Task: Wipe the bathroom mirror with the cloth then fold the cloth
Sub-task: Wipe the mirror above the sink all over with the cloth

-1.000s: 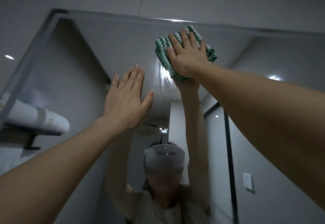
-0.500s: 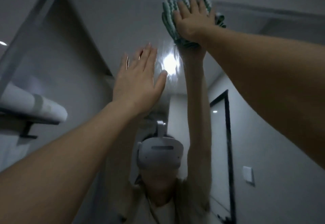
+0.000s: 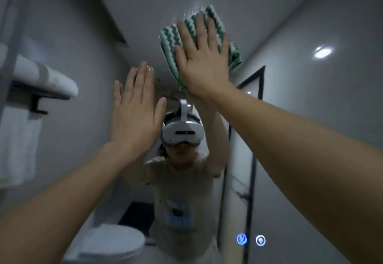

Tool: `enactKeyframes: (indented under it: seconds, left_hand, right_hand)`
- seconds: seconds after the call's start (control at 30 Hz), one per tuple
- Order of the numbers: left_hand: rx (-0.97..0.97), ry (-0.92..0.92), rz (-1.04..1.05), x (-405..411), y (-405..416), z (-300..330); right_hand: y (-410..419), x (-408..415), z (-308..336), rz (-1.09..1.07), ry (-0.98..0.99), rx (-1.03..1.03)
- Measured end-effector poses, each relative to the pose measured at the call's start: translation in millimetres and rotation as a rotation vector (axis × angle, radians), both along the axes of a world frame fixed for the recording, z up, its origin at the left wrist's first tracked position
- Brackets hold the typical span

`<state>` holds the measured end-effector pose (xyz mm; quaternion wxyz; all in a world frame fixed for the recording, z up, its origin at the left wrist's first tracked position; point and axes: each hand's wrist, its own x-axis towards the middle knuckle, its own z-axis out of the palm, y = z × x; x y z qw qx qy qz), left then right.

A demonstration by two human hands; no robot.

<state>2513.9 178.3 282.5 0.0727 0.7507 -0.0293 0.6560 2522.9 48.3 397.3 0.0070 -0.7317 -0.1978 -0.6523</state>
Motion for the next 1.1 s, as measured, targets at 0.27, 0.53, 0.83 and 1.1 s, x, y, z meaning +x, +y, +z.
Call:
enactKeyframes:
  seconds: [0.27,0.53,0.83,1.1]
  left_hand:
    - [0.050,0.121,0.038,-9.3,7.2,-112.9]
    - [0.026,0.195,0.015,-25.8,4.2,-174.9]
    - [-0.008,0.183,0.083,-16.6,-20.3,-233.5]
    - [0.014,0.199,0.121,-22.7,-44.4,-279.4]
  right_hand:
    - [6.1,4.7,-140.1,0.052,-0.031,0.043]
    - [11.9,-4.4,-258.8,0.074,0.083,0.137]
    - [-17.2,-2.7,-363.1,-0.004,0.135,0.152]
    - [-45.0,-5.2,-411.5,0.017,0.137,0.126]
